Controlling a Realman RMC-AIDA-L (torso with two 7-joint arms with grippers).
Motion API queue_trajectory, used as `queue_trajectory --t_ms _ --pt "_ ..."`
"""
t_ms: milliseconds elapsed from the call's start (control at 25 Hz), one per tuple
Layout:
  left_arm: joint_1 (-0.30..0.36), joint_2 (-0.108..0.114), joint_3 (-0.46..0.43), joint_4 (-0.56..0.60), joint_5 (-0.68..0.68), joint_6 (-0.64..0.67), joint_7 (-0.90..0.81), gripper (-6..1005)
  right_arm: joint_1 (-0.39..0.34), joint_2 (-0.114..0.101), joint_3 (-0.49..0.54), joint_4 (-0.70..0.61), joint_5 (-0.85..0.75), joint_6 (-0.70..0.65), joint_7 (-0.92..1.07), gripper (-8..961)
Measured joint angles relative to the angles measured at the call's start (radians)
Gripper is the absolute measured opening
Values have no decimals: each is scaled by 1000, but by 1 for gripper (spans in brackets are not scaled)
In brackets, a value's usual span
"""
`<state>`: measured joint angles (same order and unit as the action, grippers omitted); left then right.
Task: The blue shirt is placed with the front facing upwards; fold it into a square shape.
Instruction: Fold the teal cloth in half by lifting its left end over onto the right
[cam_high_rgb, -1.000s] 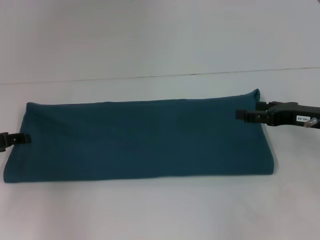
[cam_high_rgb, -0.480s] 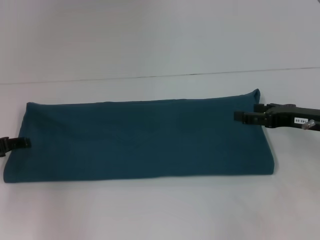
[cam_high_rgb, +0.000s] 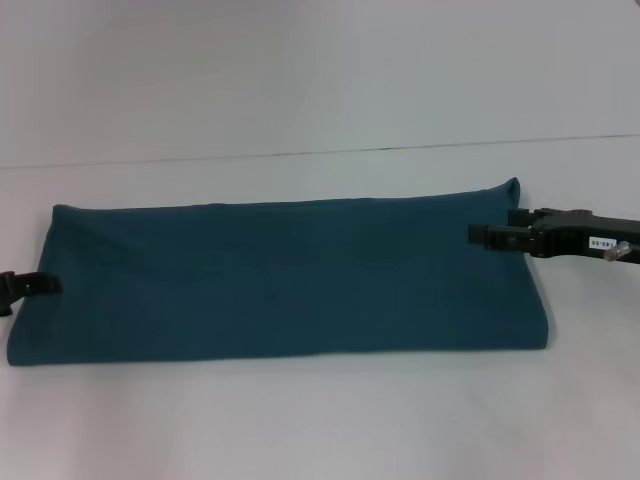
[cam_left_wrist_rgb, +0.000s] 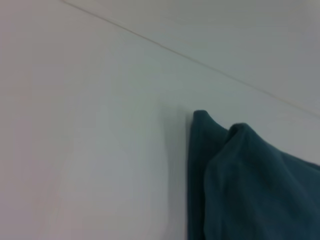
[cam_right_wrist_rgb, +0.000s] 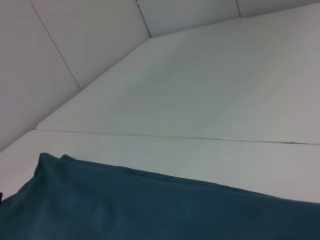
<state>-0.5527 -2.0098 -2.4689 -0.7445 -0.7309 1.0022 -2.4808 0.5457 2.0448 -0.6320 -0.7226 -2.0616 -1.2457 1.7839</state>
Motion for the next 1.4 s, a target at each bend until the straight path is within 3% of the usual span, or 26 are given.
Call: queue_trajectory --t_ms 240,800,1400 --pt "-2 0 -25 -15 -1 56 6 866 -1 0 0 2 0 8 -5 944" --pt "10 -13 -30 -85 -2 44 6 861 -4 3 1 6 0 19 -14 945" --pt "2 1 -33 -12 8 26 -7 860 -2 6 0 6 0 31 -14 945"
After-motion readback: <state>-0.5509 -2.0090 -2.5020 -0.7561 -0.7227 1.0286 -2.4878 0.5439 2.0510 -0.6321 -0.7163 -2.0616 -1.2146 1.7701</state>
